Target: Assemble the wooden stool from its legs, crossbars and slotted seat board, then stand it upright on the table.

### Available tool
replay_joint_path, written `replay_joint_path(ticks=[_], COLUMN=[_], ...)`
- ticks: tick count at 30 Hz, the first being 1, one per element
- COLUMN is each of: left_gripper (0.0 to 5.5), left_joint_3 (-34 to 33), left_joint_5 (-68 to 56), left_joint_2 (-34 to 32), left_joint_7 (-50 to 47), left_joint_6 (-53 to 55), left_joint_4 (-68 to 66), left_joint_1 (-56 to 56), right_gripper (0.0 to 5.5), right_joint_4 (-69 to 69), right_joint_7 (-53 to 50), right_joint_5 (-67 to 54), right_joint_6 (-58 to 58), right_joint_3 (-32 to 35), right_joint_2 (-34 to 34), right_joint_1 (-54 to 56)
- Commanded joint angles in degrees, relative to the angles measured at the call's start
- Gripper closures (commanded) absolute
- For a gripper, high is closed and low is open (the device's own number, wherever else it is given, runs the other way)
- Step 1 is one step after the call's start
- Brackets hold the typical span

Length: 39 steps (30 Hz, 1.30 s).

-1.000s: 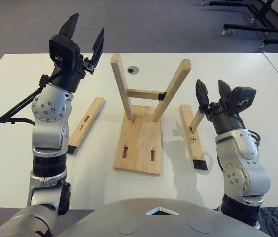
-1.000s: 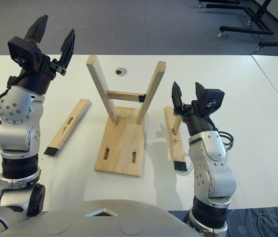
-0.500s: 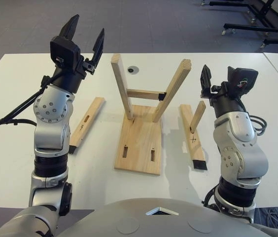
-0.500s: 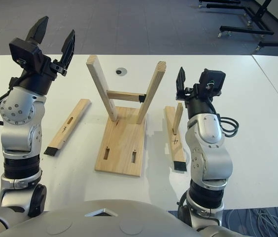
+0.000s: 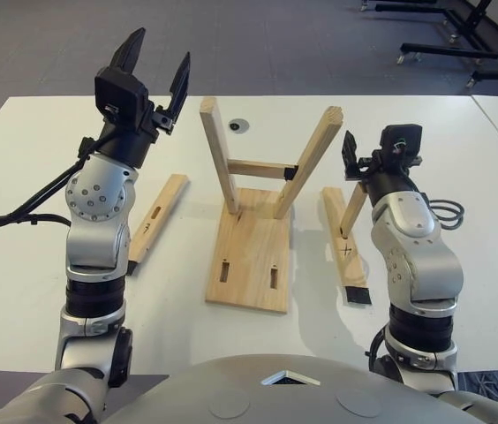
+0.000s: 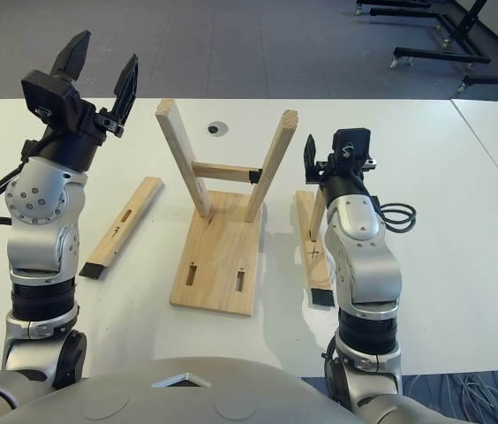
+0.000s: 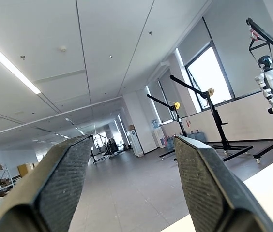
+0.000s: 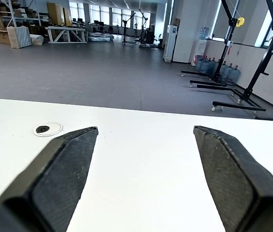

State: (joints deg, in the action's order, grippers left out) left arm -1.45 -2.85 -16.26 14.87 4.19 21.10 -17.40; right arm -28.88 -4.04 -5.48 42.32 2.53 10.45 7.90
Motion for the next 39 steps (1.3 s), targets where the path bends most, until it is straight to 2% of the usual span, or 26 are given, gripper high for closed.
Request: replay_joint_path(ticks=[1, 5, 10, 14, 20, 26, 28, 35, 39], left_gripper=[2.49, 2.49, 2.49, 2.49, 2.49, 2.49, 2.49, 2.49, 2.49], left_joint_3=[-0.2, -0.1, -0.4, -0.7, -1.2, -3.3, -3.5, -2.4, -2.5], left_joint_5=[0.4, 0.6, 0.5, 0.6, 0.5, 0.2, 0.5, 0.8, 0.6], left_joint_2=[-0.2, 0.0, -0.2, -0.3, -0.5, -1.8, -1.7, -0.5, -0.4], left_joint_7=[-0.1, -0.4, -0.2, -0.2, -0.1, 0.1, -0.2, -1.0, -1.0], left_joint_6=[0.0, 0.1, 0.1, 0.0, -0.2, 0.9, 1.2, 2.9, 3.5], left_joint_4=[-0.1, 0.1, 0.0, -0.2, -0.5, 1.9, 2.7, 4.9, 5.8], left_joint_1=[0.4, 0.6, 0.5, 0.5, 0.2, 1.6, 2.6, 3.5, 4.1], right_gripper=[1.86, 1.86, 1.86, 1.86, 1.86, 1.86, 1.86, 1.86, 1.86], right_joint_4=[5.1, 4.2, -1.3, -6.1, -4.7, -4.7, -4.3, -11.4, -11.3], right_joint_7=[1.5, 1.8, 1.1, 0.7, 3.0, 11.1, 13.5, 19.9, 20.4], right_joint_5=[-0.1, -0.4, -4.9, -7.7, -5.1, -6.1, -6.5, -9.2, -7.7], right_joint_6=[3.5, 1.4, -3.6, -3.7, -6.7, -9.0, -8.5, -7.5, -10.1], right_joint_3=[0.3, 1.9, 7.9, 10.9, 12.5, 23.1, 22.5, 10.3, 8.0], right_joint_2=[-0.1, -0.9, -4.7, -4.5, 0.1, 8.6, 9.4, 6.0, 5.3], right_joint_1=[-4.0, -3.1, 0.7, 5.7, 3.6, -10.4, -14.0, -33.3, -41.6])
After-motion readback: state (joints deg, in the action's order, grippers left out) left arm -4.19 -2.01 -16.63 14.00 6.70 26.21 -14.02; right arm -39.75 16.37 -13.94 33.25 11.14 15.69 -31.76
